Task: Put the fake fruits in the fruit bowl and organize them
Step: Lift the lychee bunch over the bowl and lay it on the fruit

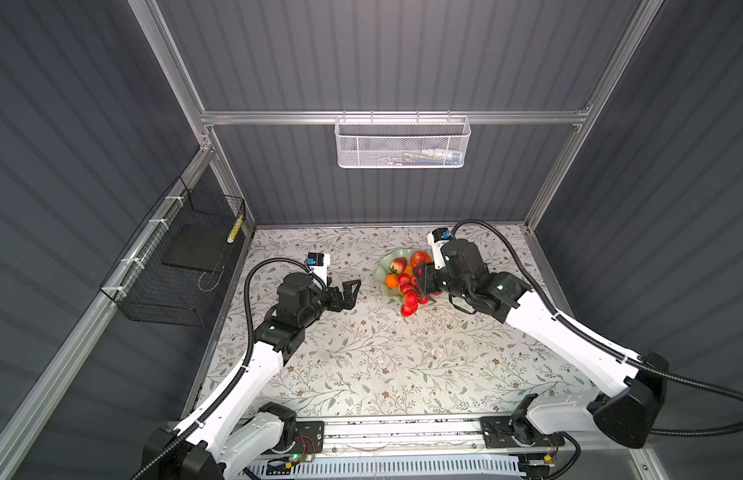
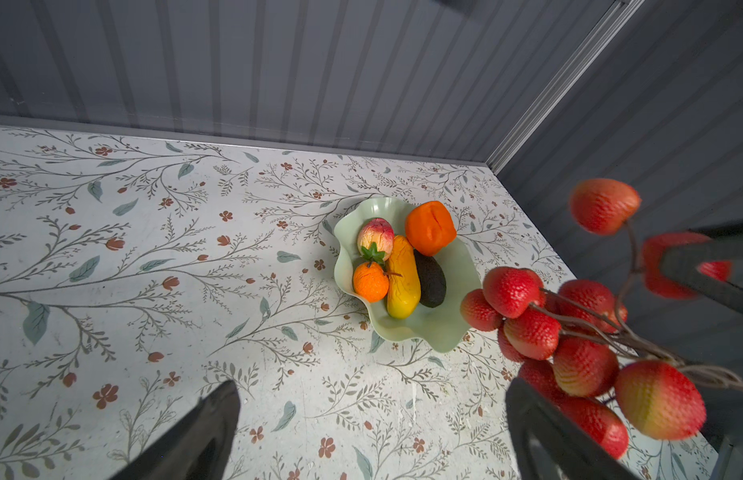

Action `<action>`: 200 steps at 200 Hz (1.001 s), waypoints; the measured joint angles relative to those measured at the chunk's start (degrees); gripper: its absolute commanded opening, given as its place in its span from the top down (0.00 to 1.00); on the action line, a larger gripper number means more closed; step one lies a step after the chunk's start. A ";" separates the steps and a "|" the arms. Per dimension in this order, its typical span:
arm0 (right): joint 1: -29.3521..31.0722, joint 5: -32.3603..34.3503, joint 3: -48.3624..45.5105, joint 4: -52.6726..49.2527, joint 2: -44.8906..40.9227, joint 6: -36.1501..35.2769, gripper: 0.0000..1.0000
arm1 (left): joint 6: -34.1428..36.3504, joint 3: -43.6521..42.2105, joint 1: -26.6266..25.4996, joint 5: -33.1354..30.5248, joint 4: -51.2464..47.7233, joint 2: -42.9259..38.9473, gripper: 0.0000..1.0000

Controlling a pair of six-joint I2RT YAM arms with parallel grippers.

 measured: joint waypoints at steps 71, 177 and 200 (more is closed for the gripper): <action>-6.03 -4.87 8.26 7.04 15.34 -4.46 0.73 | 0.00 0.00 0.00 -0.02 0.00 -0.44 0.00; -9.49 -8.87 5.09 9.70 22.38 -6.27 0.23 | 0.00 0.00 0.00 0.83 1.64 3.10 0.00; -9.73 -8.76 5.07 10.05 20.48 -6.08 0.09 | 0.00 0.00 0.00 0.81 2.36 3.26 0.00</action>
